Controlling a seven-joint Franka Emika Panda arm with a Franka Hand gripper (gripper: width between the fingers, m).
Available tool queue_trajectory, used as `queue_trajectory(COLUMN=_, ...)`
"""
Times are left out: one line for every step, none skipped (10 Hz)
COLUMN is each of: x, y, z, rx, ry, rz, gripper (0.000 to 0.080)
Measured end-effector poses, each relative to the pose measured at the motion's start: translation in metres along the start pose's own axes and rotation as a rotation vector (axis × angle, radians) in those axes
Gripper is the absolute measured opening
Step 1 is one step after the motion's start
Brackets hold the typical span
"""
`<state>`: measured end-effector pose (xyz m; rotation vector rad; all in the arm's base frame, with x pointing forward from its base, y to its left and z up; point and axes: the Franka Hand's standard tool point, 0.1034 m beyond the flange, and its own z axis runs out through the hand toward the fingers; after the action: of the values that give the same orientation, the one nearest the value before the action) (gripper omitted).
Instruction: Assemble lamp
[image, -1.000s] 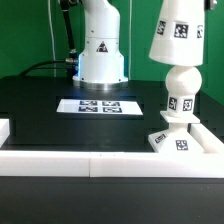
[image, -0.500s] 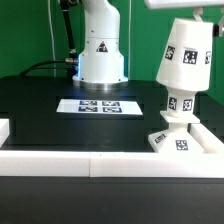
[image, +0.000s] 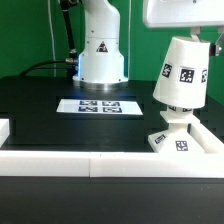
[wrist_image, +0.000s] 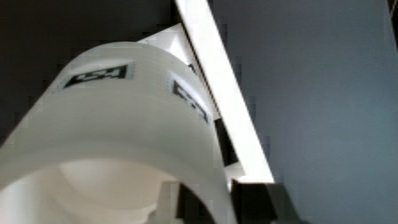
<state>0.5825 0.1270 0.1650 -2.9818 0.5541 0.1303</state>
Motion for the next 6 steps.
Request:
queue_trajectory(x=0.0, y=0.002, z=0.001, rx=0.0, ry=0.002, rz=0.0, gripper=0.0139)
queue_trajectory(x=0.0, y=0.006, z=0.001, rx=-0.001, ry=-0.002, rz=-0.009, gripper=0.0279)
queue_trajectory(x=-0.002, y=0.012, z=0.0, rx=-0.005, ry=-0.014, rz=-0.018, gripper=0.0415)
queue_trajectory(x=-0.005, y=0.02, z=-0.001, rx=-0.011, ry=-0.027, rz=-0.013, gripper=0.0415)
queue_trajectory(x=-0.012, y=0.027, z=-0.005, rx=-0.033, ry=-0.046, rz=-0.009, gripper=0.0601)
queue_trajectory(x=-0.019, y=0.031, z=-0.011, rx=-0.061, ry=-0.065, rz=-0.003, gripper=0.067)
